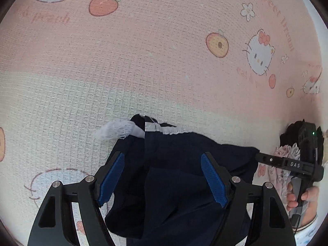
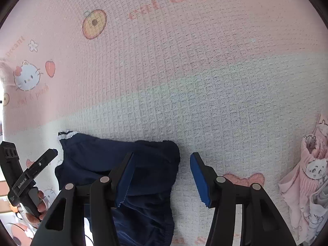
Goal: Fold clothes
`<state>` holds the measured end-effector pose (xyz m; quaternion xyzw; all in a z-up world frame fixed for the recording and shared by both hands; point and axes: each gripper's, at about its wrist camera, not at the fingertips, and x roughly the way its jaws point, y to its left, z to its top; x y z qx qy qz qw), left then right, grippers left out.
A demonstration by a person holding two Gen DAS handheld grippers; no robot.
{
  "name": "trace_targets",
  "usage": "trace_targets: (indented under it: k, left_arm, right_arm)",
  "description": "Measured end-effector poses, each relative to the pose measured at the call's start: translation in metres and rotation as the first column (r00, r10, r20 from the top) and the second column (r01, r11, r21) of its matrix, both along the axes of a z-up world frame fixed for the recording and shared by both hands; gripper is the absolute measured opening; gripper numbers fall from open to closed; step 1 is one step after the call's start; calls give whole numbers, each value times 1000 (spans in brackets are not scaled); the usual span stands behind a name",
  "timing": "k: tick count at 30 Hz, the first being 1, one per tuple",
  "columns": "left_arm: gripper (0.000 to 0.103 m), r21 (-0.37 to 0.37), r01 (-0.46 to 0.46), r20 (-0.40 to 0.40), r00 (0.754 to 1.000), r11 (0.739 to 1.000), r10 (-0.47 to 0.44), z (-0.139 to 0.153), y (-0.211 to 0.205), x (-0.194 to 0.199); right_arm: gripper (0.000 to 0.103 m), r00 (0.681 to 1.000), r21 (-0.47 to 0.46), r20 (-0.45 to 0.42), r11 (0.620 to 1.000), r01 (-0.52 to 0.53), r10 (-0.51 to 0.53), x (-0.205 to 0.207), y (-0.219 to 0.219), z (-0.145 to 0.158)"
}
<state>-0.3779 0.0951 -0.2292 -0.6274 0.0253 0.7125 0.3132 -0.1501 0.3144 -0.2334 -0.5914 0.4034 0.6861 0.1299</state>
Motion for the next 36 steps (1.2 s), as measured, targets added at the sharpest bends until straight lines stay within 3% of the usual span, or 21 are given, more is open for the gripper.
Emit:
trace_targets:
  k: [6,8,14,15,17,20,23,27,36]
  left_arm:
    - [76,5,2,39,999,1000,-2,-8,9,-12]
    - [64,-6,18,46,999,1000,-18,-5,9,-13]
    - [58,-33,17,60,998,999,-15,-16,15,-9]
    - [56,-38,17,55,998,999,-15,-18,16,-8]
    - [44,-48,15,46,999,999,-13,-21,18,-7]
    - [26,-93,37,-16,999,995,-39,-21,22,0]
    - [15,-133,68,-84,993,989,-80,-19,25,9]
    - [13,-136,102,-150,981,986,-122,-7,22,20]
    - [13,-130,146,-161,973,981,-166,18,-6,27]
  right_arm:
    - [55,996,-119,-18,989,89,-92,1,22,-5]
    - [55,992,-145,-14,982,118,-121,3,30,-6]
    - [54,986,-145,-15,976,162,-165,22,47,1]
    - [53,986,-134,-14,978,161,-165,28,48,19]
    - [25,988,-96,10,983,154,-154,20,38,11]
    - [14,991,-87,-19,987,133,-136,13,30,4]
    - [11,996,-39,-34,996,86,-88,5,18,10]
    - [10,997,9,-71,1000,-10,11,-2,3,26]
    - [10,990,1,-74,993,-118,118,-9,-45,21]
